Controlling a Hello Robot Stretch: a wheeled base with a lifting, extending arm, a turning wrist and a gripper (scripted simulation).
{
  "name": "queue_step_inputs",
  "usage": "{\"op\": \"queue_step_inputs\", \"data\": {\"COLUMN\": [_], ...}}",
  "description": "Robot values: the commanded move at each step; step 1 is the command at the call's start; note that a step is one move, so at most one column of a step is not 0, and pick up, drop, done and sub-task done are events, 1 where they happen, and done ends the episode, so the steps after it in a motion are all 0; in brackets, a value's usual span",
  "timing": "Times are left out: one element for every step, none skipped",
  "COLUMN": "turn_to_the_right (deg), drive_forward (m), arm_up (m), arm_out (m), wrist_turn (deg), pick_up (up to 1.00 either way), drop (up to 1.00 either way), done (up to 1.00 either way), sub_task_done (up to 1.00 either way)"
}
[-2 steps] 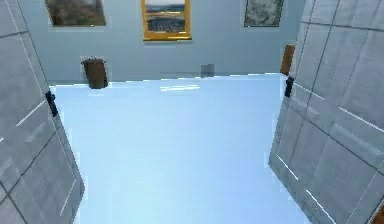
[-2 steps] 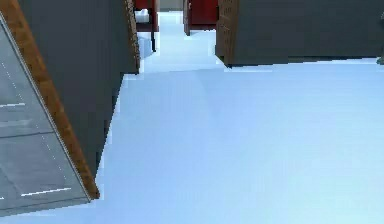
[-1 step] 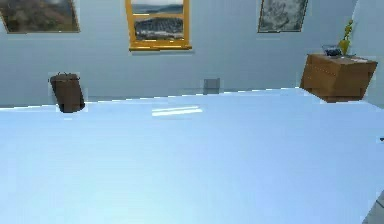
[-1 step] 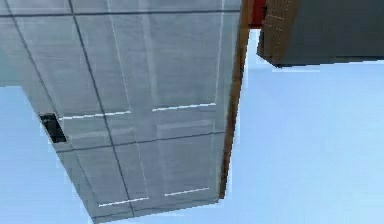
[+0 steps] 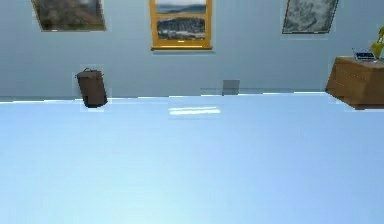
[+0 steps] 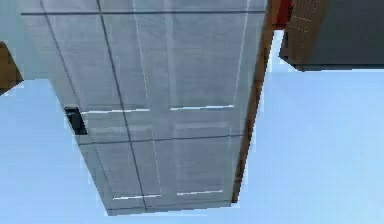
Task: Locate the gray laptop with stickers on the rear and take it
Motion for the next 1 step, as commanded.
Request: {"op": "queue_step_inputs", "data": {"turn_to_the_right": [0.0], "drive_forward": [0.75], "arm_up": [0.0], "arm_out": [0.0], "wrist_turn": [0.0], "pick_up": [0.0], "drop": [0.0], "done": [0.0], "sub_task_done": [0.0]}}
